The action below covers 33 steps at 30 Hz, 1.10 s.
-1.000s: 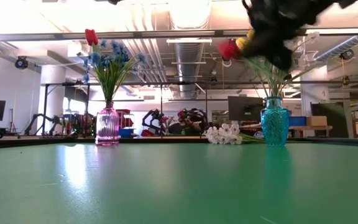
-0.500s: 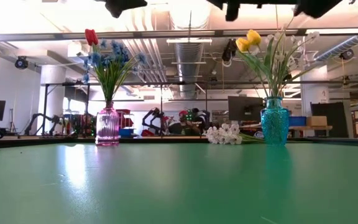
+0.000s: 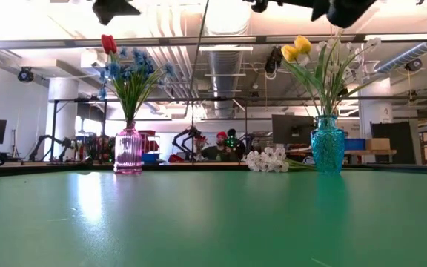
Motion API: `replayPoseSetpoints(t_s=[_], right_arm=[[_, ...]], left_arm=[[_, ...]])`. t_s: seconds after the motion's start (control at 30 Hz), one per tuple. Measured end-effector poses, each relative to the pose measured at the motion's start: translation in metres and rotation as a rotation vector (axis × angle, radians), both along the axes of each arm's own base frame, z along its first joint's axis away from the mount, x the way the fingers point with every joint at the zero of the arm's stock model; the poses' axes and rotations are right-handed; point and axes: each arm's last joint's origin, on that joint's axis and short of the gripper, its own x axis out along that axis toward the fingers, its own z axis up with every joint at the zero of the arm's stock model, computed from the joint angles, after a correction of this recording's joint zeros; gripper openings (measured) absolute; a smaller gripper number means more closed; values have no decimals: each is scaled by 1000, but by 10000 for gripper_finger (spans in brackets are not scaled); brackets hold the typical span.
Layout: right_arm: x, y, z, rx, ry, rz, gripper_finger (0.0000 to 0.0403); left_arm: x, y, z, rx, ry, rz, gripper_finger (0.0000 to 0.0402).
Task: Sort flowers into vase by color
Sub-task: Put the red tulip into the purple vase
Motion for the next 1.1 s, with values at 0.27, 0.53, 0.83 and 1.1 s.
replayPoseSetpoints(t_s=[0.27,0.53,0.83,1.1], right_arm=[[12,-8,9,-3,116,-23,11],[14,-8,12,2,120,-23,12],[14,-8,10,6,129,-21,12],[15,-8,5,14,171,-17,12]], left_arm=[[-22,-23,-2,-318,82,-92,229],[-35,-44,-47,-222,319,-10,229],[-31,-51,-134,-124,181,103,229],[-41,-40,-178,45,111,410,229]])
